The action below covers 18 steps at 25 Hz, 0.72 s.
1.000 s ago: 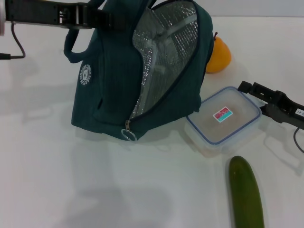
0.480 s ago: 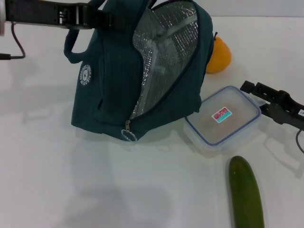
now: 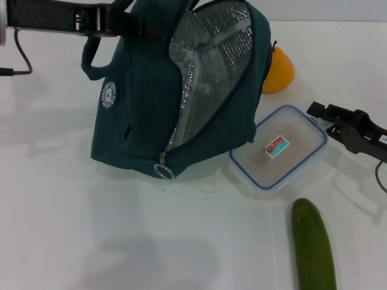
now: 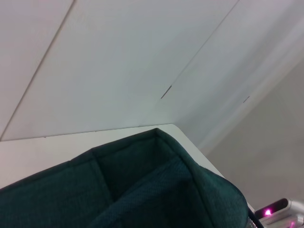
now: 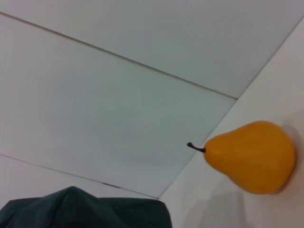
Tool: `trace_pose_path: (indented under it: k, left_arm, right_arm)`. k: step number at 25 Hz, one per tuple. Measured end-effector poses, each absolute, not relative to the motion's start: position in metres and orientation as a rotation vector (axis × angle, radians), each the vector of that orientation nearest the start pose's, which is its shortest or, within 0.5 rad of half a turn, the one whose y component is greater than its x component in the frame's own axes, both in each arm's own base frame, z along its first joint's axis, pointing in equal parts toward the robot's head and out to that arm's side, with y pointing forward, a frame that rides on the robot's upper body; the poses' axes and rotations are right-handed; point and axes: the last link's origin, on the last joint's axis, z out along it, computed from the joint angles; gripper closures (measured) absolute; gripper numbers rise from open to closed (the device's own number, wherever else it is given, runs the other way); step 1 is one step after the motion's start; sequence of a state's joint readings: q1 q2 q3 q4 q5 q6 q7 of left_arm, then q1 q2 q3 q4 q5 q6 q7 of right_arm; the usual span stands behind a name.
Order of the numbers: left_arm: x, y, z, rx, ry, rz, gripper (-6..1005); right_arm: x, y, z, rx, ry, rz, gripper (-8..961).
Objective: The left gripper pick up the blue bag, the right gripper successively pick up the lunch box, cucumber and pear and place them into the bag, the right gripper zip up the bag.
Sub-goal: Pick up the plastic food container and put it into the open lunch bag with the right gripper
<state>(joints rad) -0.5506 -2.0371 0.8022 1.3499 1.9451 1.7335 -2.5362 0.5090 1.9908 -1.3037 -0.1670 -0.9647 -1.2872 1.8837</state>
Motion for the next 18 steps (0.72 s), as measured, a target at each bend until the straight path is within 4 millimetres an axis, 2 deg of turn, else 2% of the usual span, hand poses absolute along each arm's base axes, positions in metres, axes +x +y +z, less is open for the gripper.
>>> trace_pose_path:
  k: [9, 14, 18]
  left_arm:
    - [-0.162, 0.351, 0.106, -2.586, -1.266, -0.677, 933]
    - [-0.163, 0.351, 0.106, -2.584, -1.266, -0.673, 933]
    - [-0.164, 0.350, 0.107, -2.583, -1.264, -0.671, 933]
  right_arm:
    - [0.280, 0.328, -0.036, -1.985, 1.862, 1.307, 658]
    - [0.276, 0.327, -0.039, -1.995, 1.865, 1.321, 685]
    - [0.276, 0.327, -0.039, -1.984, 1.868, 1.331, 822]
